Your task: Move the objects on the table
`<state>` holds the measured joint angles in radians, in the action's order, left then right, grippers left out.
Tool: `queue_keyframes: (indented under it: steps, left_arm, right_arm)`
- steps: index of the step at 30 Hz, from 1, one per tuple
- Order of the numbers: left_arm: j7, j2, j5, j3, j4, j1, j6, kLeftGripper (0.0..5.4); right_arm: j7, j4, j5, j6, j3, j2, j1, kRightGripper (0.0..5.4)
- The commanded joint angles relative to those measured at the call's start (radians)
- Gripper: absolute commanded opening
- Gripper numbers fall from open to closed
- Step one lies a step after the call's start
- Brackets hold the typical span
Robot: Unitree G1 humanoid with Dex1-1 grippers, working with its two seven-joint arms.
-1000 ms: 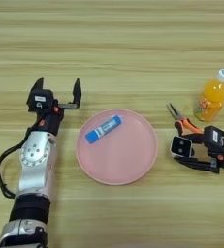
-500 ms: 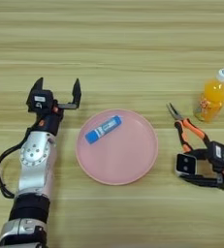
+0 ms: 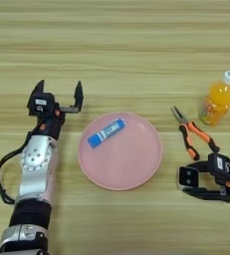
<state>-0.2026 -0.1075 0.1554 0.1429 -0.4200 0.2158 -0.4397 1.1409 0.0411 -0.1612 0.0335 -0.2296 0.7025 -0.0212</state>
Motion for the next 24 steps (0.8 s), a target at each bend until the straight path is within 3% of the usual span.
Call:
queue_keyframes:
  steps: [1,7,24]
  left_arm:
    - [-0.001,-0.011,-0.01,0.0,-0.014,0.019,-0.009,5.4]
    - [-0.001,-0.012,-0.01,-0.001,-0.02,0.022,-0.012,5.4]
    - [-0.002,-0.012,-0.01,-0.002,-0.021,0.021,-0.015,5.4]
  right_arm:
    - [-0.002,-0.006,0.009,-0.012,-0.004,0.0,0.008,2.48]
    - [-0.002,-0.011,0.01,-0.015,-0.009,-0.002,0.01,2.48]
    - [-0.014,0.019,-0.025,-0.006,0.012,-0.019,0.016,4.51]
